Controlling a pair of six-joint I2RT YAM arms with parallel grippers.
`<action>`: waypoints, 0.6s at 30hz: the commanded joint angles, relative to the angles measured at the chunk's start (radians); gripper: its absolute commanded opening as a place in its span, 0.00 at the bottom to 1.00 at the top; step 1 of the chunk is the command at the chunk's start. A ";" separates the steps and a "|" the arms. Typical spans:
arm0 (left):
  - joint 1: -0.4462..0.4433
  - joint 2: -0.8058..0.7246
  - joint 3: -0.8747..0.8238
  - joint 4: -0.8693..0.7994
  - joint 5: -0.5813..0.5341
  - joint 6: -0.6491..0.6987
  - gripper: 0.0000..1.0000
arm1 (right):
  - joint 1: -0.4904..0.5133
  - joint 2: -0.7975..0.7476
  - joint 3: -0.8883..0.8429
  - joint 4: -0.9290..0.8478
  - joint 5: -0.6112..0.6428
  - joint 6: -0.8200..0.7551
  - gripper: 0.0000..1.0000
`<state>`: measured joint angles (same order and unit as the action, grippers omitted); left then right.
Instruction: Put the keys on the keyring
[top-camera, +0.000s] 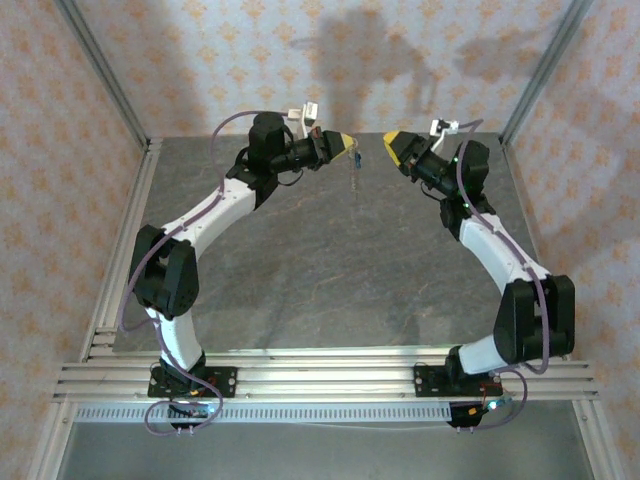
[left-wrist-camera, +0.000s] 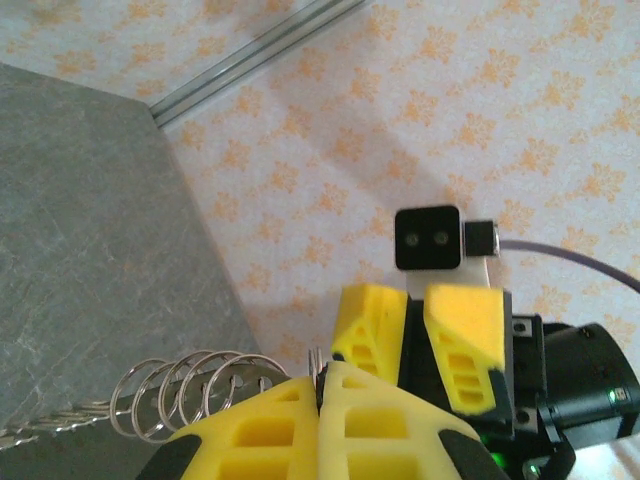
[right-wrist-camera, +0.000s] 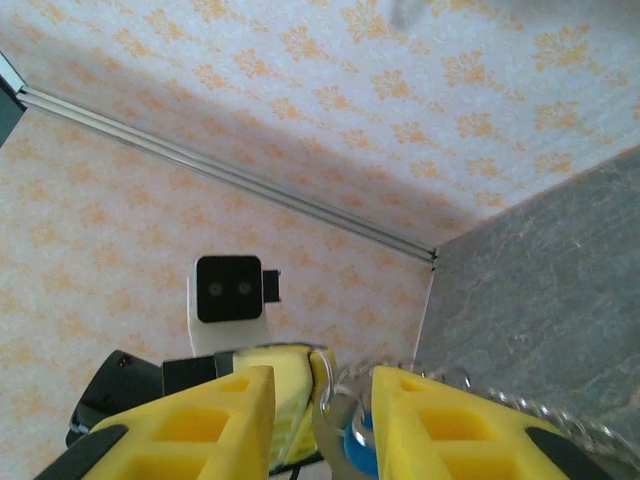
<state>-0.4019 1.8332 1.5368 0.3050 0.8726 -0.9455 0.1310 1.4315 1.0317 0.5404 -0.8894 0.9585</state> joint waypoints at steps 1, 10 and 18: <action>-0.016 -0.049 -0.006 0.097 -0.020 -0.025 0.00 | 0.005 -0.059 -0.042 -0.002 0.051 -0.057 0.33; -0.041 -0.069 -0.026 0.167 -0.001 -0.037 0.00 | 0.049 -0.107 -0.086 0.048 0.035 -0.072 0.39; -0.063 -0.111 -0.046 0.214 0.031 -0.018 0.00 | 0.065 -0.146 -0.105 0.122 0.009 -0.043 0.40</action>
<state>-0.4511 1.7870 1.4948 0.4213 0.8673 -0.9714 0.1860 1.3247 0.9344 0.5732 -0.8574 0.9134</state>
